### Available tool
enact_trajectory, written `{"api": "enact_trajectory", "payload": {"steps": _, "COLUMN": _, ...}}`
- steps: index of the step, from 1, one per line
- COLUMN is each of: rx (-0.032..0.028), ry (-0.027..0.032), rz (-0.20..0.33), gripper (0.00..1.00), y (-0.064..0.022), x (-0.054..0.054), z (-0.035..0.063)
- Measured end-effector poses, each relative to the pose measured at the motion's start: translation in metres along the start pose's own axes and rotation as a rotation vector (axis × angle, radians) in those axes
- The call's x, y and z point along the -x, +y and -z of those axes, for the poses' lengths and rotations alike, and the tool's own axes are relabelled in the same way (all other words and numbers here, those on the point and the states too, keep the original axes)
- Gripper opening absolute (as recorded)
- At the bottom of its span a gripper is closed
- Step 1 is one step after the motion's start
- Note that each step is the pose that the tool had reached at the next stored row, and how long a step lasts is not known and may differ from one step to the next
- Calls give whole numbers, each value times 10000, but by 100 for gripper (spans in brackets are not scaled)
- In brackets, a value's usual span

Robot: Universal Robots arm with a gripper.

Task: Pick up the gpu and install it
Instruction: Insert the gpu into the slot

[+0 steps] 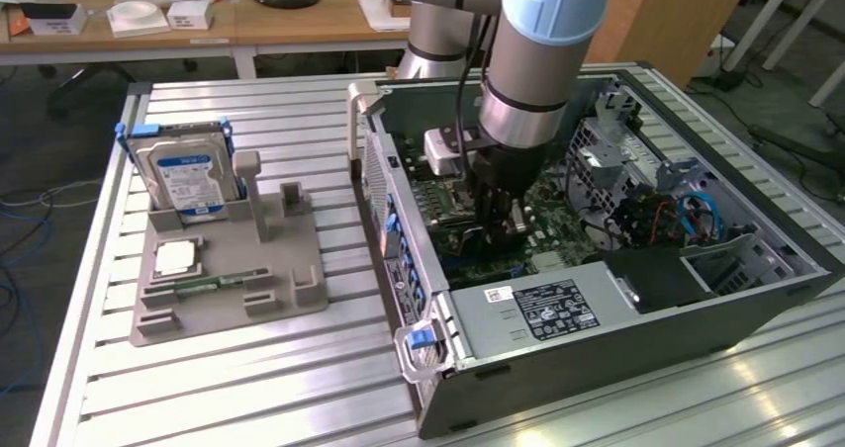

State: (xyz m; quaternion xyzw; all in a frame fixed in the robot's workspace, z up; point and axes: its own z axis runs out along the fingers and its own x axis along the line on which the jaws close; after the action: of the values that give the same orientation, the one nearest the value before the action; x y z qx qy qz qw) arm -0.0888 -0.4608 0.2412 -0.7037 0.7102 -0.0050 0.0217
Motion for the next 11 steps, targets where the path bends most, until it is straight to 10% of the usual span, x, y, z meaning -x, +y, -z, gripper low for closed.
{"api": "enact_trajectory", "payload": {"steps": 11, "rx": -108, "ry": -2, "rz": 3, "gripper": 33, "y": -9, "x": 6, "z": 248}}
